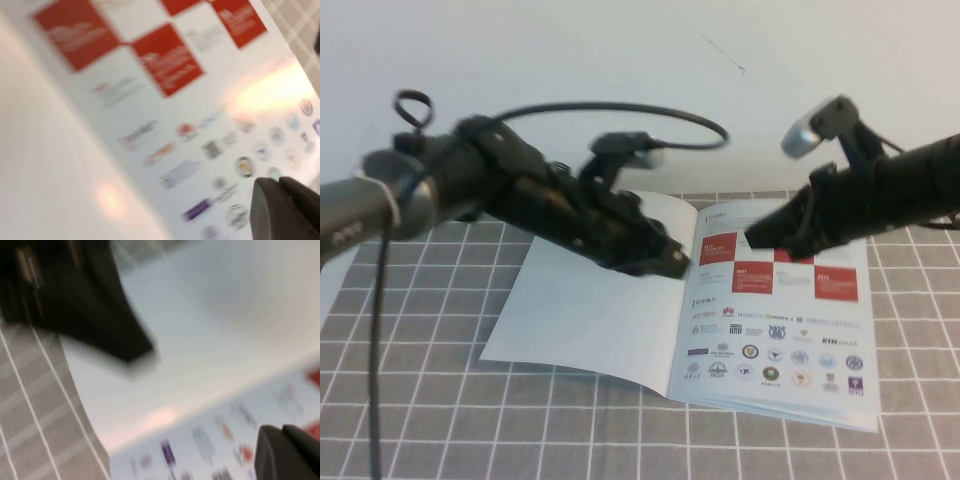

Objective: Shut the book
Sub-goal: 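Close the open booklet and leave it lying on the table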

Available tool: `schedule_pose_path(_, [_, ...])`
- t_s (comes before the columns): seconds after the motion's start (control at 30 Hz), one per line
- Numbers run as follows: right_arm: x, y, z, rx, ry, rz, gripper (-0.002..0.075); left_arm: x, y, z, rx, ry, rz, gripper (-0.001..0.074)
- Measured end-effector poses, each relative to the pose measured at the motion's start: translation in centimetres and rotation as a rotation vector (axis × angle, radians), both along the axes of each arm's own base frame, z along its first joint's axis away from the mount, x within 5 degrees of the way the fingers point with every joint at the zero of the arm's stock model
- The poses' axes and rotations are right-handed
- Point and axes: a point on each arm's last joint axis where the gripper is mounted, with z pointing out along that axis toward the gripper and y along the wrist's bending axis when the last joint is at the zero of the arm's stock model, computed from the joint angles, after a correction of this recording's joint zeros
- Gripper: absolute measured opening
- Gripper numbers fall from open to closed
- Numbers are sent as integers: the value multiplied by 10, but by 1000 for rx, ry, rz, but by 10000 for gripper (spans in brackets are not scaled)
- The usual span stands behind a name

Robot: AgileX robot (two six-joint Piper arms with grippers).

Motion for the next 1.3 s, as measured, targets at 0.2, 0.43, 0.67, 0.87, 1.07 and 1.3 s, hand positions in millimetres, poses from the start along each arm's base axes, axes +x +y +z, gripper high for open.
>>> schedule_pose_path(0.2, [-1, -10, -38, -198, 142, 9, -3, 26, 70, 2, 140, 54, 229, -4])
schedule_pose_path(0.43, [-1, -15, -44, -258, 161, 8, -3, 38, 123, -22, 282, 156, 391, -4])
schedule_pose_path(0.67, [0, -15, -44, -263, 161, 4, -3, 45, 136, -51, 342, 236, 449, -4])
schedule_pose_path(0.87, [3, -14, -63, -269, 223, -6, -3, 48, 141, -53, 368, 228, 500, -4])
schedule_pose_path(1.07, [3, -14, -83, -274, 293, -1, -3, 49, 153, -55, 440, 225, 568, -4])
schedule_pose_path(1.3, [3, -14, -83, -275, 289, -10, -3, 48, 154, -56, 448, 240, 577, -3])
